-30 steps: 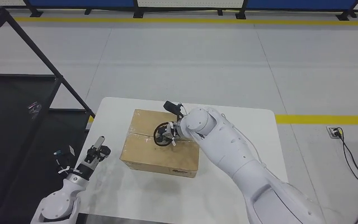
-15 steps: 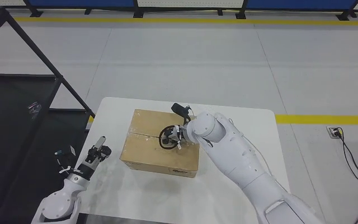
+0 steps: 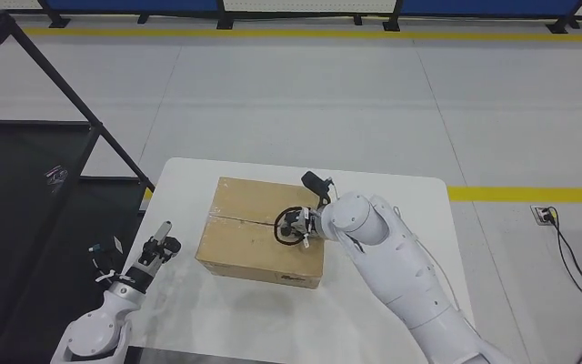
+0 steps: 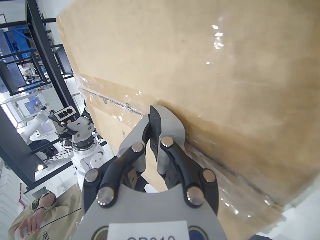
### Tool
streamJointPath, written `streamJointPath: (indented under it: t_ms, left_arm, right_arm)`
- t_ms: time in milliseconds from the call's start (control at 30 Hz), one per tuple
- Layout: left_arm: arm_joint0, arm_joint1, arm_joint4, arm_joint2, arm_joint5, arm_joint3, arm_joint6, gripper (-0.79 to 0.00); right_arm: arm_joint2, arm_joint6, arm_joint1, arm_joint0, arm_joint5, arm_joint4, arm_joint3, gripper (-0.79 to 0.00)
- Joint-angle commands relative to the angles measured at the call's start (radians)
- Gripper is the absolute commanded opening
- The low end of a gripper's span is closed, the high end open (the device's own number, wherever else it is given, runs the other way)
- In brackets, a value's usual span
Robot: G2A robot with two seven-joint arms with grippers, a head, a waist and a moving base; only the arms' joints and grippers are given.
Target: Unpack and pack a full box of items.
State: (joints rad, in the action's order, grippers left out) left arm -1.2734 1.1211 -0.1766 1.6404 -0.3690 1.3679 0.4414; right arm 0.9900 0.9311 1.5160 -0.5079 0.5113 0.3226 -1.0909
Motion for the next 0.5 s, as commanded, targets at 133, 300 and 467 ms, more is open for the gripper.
streamJointPath:
  t_ms: [133, 300, 467]
  left_arm:
    - [0.003, 0.0, 0.002, -0.002, 0.004, -0.004, 0.003, 0.0]
    - [0.011, 0.0, 0.005, -0.008, 0.006, -0.006, 0.008, 0.0]
    - [0.015, 0.0, 0.006, -0.012, 0.005, -0.008, 0.009, 0.0]
  right_arm:
    - [0.04, 0.0, -0.017, -0.042, -0.001, 0.005, -0.049, -0.785]
    - [0.076, -0.016, -0.033, -0.092, 0.006, 0.013, -0.12, -0.785]
    - [0.117, -0.025, -0.049, -0.143, 0.015, 0.02, -0.19, -0.785]
